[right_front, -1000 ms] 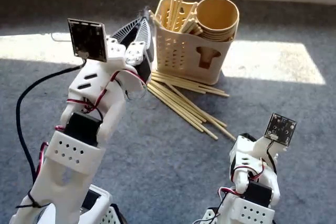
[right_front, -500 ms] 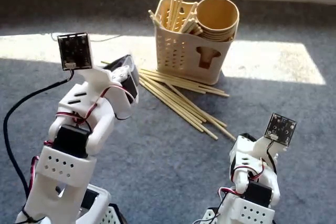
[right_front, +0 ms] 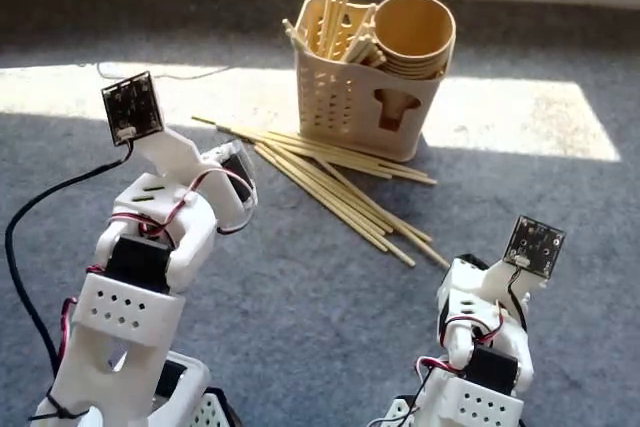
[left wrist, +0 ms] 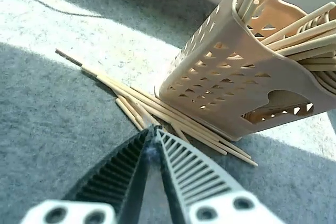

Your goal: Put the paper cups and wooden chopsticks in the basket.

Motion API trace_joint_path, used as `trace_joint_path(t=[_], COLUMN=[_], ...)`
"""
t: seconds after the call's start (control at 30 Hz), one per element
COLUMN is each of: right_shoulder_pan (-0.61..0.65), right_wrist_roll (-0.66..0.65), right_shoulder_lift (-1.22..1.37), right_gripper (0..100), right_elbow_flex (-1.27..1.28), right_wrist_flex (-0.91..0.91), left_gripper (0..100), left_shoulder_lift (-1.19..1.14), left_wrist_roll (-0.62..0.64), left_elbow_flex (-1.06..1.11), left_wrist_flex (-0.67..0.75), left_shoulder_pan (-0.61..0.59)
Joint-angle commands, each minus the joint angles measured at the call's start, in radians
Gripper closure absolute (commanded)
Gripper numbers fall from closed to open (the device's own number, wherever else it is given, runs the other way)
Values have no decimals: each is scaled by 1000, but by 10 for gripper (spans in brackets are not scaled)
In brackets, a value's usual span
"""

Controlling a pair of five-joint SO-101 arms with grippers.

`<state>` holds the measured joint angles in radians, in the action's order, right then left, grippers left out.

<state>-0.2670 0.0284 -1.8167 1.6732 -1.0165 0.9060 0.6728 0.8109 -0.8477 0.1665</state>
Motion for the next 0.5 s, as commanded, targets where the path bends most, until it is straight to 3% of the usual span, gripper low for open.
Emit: trace_joint_path(t=[0.0, 0.47], right_shoulder_pan=[-8, -8], right_wrist_roll=[6, 6], right_shoulder_lift=[-5, -5], right_gripper=[993, 993], right_elbow_flex=[96, 96], right_wrist_flex=[-7, -7], left_gripper=[994, 994], left_shoulder_lift=[-117, -564], left_wrist_roll=[9, 144], left_elbow_flex=[-58, -285], left_wrist_flex=[-5, -2], left_shoulder_pan=[-24, -131])
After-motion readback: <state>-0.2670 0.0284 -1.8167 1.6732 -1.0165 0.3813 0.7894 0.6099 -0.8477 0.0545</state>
